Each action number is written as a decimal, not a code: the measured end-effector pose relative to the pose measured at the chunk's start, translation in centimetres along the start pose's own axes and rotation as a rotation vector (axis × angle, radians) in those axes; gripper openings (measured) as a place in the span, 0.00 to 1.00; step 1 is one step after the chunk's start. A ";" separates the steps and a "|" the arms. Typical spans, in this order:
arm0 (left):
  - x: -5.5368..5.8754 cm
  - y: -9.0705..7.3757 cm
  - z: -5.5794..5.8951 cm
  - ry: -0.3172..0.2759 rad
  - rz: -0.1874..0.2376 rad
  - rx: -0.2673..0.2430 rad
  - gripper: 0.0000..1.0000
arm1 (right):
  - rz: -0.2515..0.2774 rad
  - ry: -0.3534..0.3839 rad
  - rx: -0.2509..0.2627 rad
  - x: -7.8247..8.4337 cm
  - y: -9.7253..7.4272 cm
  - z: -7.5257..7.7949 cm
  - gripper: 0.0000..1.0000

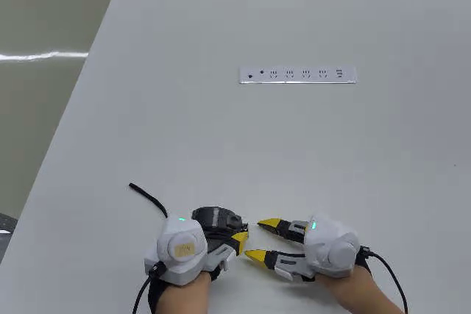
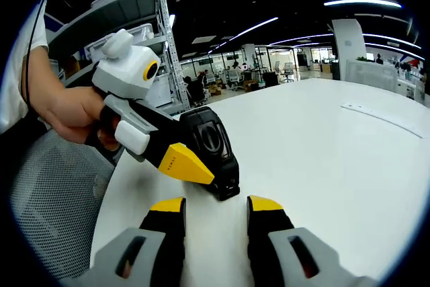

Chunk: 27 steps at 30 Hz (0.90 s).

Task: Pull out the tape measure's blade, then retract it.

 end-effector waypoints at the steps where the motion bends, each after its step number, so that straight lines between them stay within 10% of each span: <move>1: 0.0 0.0 0.0 0.002 0.001 0.004 0.66 | 0.001 0.002 0.001 0.0 -0.1 -0.1 0.35; 27: 0.2 -1.9 -0.9 0.013 0.038 0.111 0.68 | 0.005 0.043 0.123 0.6 -3.0 -0.9 0.38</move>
Point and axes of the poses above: the centre of the closed fingertips' face, and the gripper's own axes: y roughly forward along the fingers, z roughly to its right, x roughly out of its underside, the point moved 4 cm from there along -y, roughly backward along the fingers, and after that the axes turned 4 degrees about z, right-handed, at the moved point
